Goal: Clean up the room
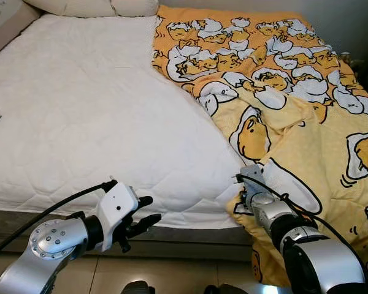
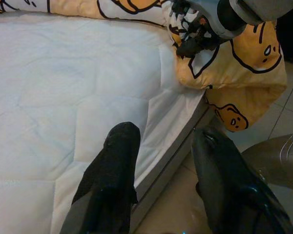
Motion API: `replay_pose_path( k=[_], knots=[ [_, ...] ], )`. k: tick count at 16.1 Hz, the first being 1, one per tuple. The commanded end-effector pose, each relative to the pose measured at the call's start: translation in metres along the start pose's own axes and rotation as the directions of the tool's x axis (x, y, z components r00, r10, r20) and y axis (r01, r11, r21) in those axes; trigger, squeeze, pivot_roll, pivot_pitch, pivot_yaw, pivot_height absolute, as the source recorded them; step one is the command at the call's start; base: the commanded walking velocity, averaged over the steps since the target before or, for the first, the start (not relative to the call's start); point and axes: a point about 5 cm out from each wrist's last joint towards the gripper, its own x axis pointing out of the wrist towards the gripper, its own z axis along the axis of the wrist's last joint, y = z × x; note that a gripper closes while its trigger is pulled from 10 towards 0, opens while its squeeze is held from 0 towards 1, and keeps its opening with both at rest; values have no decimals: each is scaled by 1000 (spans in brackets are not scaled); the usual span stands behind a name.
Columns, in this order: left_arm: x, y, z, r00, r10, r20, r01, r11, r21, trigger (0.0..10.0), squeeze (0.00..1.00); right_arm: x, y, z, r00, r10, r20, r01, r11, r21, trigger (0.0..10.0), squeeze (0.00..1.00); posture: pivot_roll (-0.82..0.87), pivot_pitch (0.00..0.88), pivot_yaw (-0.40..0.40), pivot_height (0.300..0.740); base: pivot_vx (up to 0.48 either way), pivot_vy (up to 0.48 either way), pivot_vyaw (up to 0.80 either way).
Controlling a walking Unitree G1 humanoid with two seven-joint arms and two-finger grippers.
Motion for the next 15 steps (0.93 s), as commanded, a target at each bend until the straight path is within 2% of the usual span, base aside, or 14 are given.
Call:
replay_pose_path(
  k=[1, 11, 15],
  knots=[
    [1, -2, 3, 1000, -12, 9, 12, 1000, 6, 10000, 0, 0, -2, -2, 1000, 9, -6, -9, 1000, 19, 0, 0, 207, 86, -41, 740, 0, 0, 0],
    [4, 2, 2, 1000, -19, -1, 19, 1000, 11, 10000, 0, 0, 2, -6, 998, 54, -17, -54, 998, 29, 0, 0, 199, 62, -41, 740, 0, 0, 0],
    [10, 6, 2, 1000, -16, 6, 16, 1000, 17, 10000, 0, 1, 1, -4, 995, 98, -1, -98, 994, 43, 0, 0, 184, 23, -40, 740, 0, 0, 0]
  ],
)
